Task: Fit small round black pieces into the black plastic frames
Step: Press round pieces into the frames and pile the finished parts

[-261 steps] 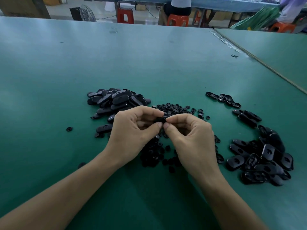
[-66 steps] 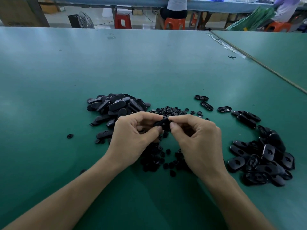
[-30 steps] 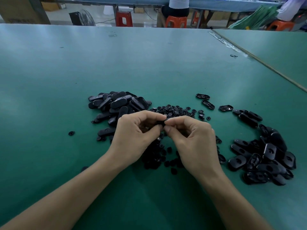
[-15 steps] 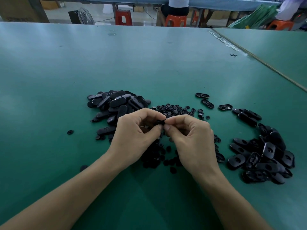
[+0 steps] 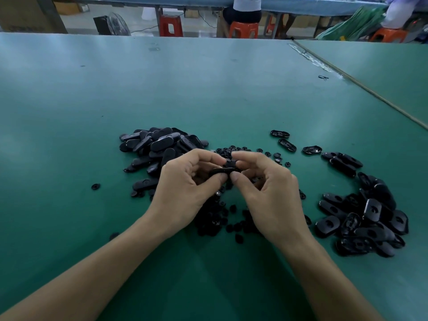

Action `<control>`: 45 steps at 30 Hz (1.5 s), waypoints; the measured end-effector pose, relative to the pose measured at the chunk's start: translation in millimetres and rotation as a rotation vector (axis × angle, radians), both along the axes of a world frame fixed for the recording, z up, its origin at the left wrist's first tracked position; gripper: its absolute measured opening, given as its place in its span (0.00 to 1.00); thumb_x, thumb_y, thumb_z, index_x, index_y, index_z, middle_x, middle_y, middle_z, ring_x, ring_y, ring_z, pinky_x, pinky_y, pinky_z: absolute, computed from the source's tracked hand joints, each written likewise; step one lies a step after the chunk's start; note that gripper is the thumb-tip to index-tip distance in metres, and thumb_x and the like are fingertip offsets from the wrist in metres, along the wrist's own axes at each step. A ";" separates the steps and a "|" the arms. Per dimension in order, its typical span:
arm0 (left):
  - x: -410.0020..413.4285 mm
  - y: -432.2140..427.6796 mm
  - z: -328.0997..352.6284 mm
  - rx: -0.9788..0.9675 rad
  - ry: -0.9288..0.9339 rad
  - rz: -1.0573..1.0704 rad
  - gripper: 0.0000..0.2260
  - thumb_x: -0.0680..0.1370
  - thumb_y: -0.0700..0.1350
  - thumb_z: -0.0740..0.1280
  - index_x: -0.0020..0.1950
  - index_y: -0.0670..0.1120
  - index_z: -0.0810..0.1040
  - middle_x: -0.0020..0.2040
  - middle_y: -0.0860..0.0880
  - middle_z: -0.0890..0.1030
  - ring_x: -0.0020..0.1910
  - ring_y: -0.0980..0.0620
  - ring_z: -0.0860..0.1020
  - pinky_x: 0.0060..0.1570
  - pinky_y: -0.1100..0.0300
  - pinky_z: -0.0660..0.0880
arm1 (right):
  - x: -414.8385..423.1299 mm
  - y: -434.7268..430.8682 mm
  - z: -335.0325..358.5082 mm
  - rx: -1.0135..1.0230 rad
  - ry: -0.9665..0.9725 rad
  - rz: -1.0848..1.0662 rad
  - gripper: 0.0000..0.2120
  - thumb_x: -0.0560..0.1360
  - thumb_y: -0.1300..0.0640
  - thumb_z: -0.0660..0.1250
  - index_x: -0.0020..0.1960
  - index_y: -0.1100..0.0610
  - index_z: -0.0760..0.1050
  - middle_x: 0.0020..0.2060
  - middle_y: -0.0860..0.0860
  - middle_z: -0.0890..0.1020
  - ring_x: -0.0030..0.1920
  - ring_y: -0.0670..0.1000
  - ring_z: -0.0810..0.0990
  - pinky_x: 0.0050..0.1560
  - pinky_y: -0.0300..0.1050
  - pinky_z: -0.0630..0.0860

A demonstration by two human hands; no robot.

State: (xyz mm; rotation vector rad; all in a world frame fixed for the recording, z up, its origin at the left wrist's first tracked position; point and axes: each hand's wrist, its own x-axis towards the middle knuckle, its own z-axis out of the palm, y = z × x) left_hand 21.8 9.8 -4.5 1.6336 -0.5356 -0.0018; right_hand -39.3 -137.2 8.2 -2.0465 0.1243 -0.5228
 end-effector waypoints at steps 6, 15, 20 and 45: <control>1.9 2.1 0.2 -0.027 0.029 -0.033 0.14 0.73 0.33 0.76 0.49 0.52 0.82 0.43 0.49 0.86 0.41 0.55 0.84 0.45 0.61 0.81 | 3.3 -11.4 -0.9 0.085 0.011 0.082 0.08 0.73 0.61 0.76 0.48 0.49 0.84 0.40 0.41 0.86 0.43 0.40 0.85 0.47 0.33 0.78; 5.4 3.0 -3.4 -0.026 0.057 -0.061 0.10 0.71 0.40 0.76 0.50 0.50 0.84 0.44 0.49 0.87 0.43 0.53 0.85 0.48 0.61 0.81 | 2.7 -12.9 -3.8 0.067 0.034 0.117 0.05 0.74 0.59 0.75 0.46 0.51 0.82 0.38 0.42 0.85 0.40 0.42 0.84 0.43 0.35 0.79; 4.9 4.0 -3.6 -0.031 0.074 -0.098 0.11 0.71 0.38 0.76 0.50 0.50 0.85 0.43 0.50 0.87 0.41 0.55 0.85 0.45 0.64 0.80 | 2.5 -13.0 -1.6 0.061 0.041 0.112 0.06 0.74 0.61 0.74 0.42 0.50 0.82 0.35 0.43 0.84 0.35 0.41 0.82 0.37 0.33 0.76; 6.6 2.7 -4.7 -0.150 0.091 0.056 0.10 0.73 0.30 0.74 0.44 0.45 0.84 0.33 0.48 0.84 0.32 0.54 0.81 0.32 0.65 0.77 | 13.6 -20.8 12.0 -0.153 0.076 -0.003 0.10 0.79 0.58 0.69 0.57 0.49 0.84 0.43 0.41 0.86 0.43 0.37 0.80 0.47 0.24 0.72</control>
